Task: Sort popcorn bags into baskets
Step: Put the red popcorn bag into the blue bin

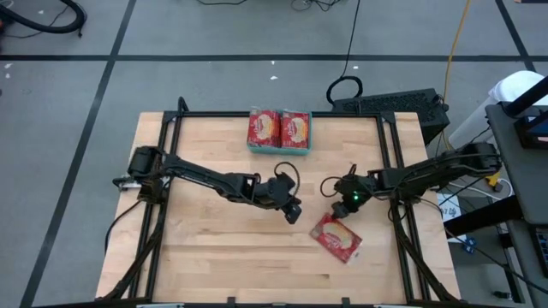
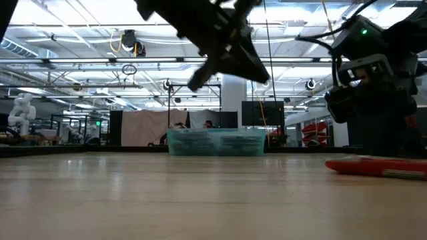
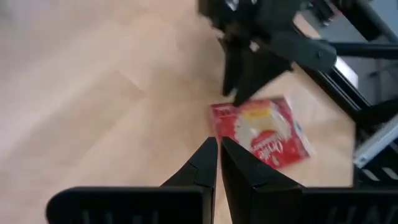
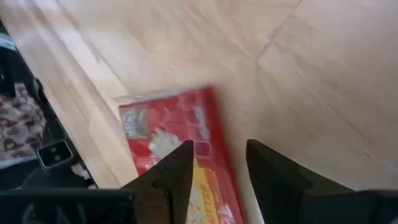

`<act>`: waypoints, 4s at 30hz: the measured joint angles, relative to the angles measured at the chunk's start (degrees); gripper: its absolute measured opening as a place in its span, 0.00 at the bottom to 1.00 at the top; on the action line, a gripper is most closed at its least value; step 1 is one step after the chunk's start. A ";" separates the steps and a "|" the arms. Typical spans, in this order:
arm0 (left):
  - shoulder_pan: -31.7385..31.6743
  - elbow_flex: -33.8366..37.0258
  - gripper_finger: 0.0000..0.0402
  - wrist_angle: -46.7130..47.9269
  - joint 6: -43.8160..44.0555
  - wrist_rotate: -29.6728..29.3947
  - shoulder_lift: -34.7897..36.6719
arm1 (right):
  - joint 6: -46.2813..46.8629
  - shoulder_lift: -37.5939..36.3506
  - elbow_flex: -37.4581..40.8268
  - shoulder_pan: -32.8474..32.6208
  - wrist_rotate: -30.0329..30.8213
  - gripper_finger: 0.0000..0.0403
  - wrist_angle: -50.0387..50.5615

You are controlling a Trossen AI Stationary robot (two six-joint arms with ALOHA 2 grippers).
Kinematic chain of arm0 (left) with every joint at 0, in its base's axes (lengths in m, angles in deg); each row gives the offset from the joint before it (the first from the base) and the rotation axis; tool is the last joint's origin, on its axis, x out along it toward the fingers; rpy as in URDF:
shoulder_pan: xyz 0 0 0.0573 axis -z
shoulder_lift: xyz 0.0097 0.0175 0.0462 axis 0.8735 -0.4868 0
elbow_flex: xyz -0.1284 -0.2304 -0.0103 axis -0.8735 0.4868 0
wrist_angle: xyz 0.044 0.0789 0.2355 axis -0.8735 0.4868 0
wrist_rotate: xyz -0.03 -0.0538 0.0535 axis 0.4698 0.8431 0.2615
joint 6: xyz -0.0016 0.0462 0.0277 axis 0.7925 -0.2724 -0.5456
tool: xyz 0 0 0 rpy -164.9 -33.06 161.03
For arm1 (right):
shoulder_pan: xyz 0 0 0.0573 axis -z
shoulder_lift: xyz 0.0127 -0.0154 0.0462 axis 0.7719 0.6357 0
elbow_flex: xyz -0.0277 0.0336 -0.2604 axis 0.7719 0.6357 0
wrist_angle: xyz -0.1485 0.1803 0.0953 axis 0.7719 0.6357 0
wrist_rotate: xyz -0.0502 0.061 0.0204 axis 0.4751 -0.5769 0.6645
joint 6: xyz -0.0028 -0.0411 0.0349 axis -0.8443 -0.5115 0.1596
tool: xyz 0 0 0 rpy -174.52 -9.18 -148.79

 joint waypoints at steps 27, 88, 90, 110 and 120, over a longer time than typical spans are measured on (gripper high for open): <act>6.19 -14.00 0.06 -17.94 -17.18 10.55 -23.44 | -7.62 -11.98 -1.83 1.34 -9.06 0.35 22.42; -0.36 -12.48 0.06 7.97 -19.30 18.46 -20.67 | 8.64 18.21 -1.85 -7.63 5.90 0.21 -26.52; -0.64 -12.43 0.06 7.74 -18.50 19.81 -20.45 | 7.91 18.21 -1.85 -7.27 5.86 0.13 -26.64; -15.64 -12.29 0.16 31.10 -5.03 24.07 6.08 | -1.29 -3.10 -1.80 8.72 0.13 0.01 -27.00; -26.99 -12.31 0.65 22.23 -4.12 35.49 9.65 | -4.23 -11.87 -10.11 17.56 -0.26 0.01 -14.15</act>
